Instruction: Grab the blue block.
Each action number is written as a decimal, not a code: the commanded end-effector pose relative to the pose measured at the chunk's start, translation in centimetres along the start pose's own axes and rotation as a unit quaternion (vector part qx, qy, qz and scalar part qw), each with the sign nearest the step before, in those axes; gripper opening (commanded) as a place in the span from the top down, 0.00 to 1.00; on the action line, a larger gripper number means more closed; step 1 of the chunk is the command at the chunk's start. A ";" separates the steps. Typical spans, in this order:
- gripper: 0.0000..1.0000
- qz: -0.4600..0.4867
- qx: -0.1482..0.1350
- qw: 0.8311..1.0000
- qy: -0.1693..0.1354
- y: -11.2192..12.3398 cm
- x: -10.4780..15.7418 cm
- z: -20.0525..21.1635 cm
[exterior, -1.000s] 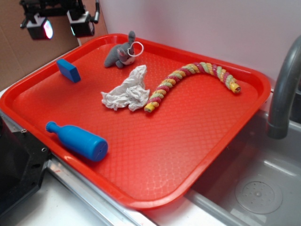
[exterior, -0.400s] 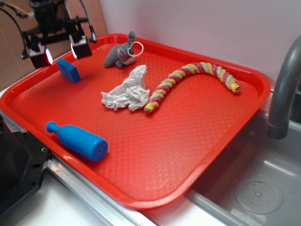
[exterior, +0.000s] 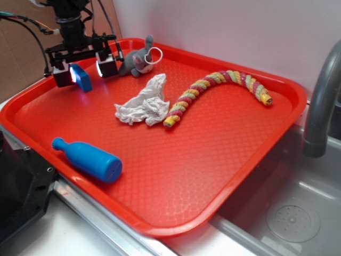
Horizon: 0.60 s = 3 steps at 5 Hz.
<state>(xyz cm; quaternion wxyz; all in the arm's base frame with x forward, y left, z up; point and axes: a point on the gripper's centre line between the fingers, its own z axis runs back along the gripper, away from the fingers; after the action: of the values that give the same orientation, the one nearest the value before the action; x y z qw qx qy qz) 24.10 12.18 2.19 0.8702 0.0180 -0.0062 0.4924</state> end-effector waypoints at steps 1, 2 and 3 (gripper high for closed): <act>1.00 -0.007 -0.013 1.000 -0.020 -0.3 0.9 0.4; 1.00 -0.026 -0.019 0.999 -0.017 -0.1 0.8 0.1; 1.00 -0.110 -0.024 0.993 -0.021 -0.4 0.7 1.8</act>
<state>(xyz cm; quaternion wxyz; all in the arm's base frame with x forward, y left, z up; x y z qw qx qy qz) 23.89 11.63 2.76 0.9188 0.0017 -0.0007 0.3947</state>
